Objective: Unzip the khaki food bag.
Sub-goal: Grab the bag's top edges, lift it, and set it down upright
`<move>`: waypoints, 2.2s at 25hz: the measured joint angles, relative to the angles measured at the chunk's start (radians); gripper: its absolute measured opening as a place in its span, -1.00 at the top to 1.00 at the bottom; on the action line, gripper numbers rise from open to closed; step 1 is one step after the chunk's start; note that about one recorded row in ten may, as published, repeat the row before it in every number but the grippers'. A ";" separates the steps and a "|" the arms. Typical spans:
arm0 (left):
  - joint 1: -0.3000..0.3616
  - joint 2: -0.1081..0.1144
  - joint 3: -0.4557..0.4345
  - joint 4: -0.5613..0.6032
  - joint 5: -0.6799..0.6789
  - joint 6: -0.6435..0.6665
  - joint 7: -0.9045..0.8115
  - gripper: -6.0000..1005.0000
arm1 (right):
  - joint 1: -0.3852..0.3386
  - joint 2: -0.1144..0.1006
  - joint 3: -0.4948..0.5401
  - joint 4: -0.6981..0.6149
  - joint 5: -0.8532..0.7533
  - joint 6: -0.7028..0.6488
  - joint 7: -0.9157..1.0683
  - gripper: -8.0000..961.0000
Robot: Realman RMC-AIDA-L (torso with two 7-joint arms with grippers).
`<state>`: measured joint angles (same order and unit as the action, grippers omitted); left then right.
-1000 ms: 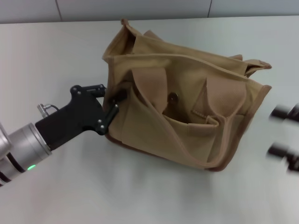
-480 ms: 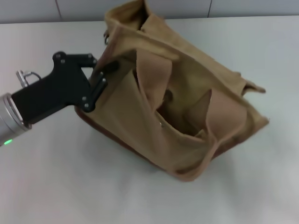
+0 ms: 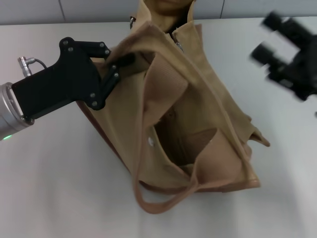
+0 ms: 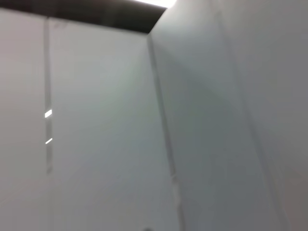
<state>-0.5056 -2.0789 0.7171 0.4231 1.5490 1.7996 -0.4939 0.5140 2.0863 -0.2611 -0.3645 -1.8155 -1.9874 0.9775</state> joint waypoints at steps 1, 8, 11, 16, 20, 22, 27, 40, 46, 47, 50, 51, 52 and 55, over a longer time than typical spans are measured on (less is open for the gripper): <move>-0.002 0.000 0.005 -0.002 0.000 -0.001 0.001 0.88 | 0.008 0.001 -0.061 0.002 0.003 0.015 -0.024 -0.64; -0.005 -0.001 0.017 0.001 -0.003 0.002 0.003 0.88 | 0.042 0.001 -0.197 0.002 0.006 0.141 -0.030 -0.40; -0.005 -0.001 0.024 0.001 -0.004 0.002 0.003 0.88 | 0.061 0.003 -0.241 0.005 0.008 0.176 -0.032 -0.33; -0.008 -0.001 0.038 -0.001 -0.007 0.003 0.004 0.88 | 0.073 0.005 -0.274 0.006 0.008 0.184 -0.037 -0.21; -0.013 -0.001 0.039 -0.004 -0.007 0.003 0.004 0.88 | 0.075 0.005 -0.298 -0.001 0.010 0.176 -0.049 -0.16; -0.018 -0.001 0.039 -0.005 -0.007 0.003 0.004 0.88 | 0.075 0.005 -0.299 -0.002 0.010 0.182 -0.051 -0.17; -0.031 -0.001 0.062 -0.007 -0.017 0.003 0.004 0.88 | 0.075 0.005 -0.301 0.008 0.011 0.190 -0.090 -0.16; -0.039 -0.001 0.146 -0.005 -0.086 -0.023 0.001 0.88 | 0.111 0.006 -0.342 0.038 0.013 0.277 -0.095 0.05; -0.039 -0.001 0.153 -0.006 -0.087 -0.029 0.003 0.88 | 0.165 0.006 -0.358 0.074 0.012 0.334 -0.070 0.28; -0.039 -0.001 0.154 -0.006 -0.087 -0.029 0.003 0.88 | 0.165 0.006 -0.358 0.074 0.012 0.334 -0.070 0.31; -0.040 -0.001 0.154 -0.004 -0.087 -0.029 0.003 0.88 | 0.175 0.006 -0.379 0.079 0.014 0.340 -0.067 0.41; -0.041 -0.001 0.154 -0.003 -0.087 -0.029 0.002 0.88 | 0.176 0.006 -0.378 0.079 0.015 0.338 -0.067 0.44; -0.041 -0.001 0.154 -0.002 -0.087 -0.029 0.002 0.88 | 0.176 0.006 -0.376 0.080 0.016 0.336 -0.066 0.47; -0.042 -0.001 0.154 0.000 -0.087 -0.030 0.002 0.88 | 0.164 0.006 -0.378 0.080 0.042 0.327 -0.066 0.58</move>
<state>-0.5473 -2.0803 0.8713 0.4228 1.4619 1.7701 -0.4922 0.6782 2.0924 -0.6394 -0.2844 -1.7738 -1.6603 0.9117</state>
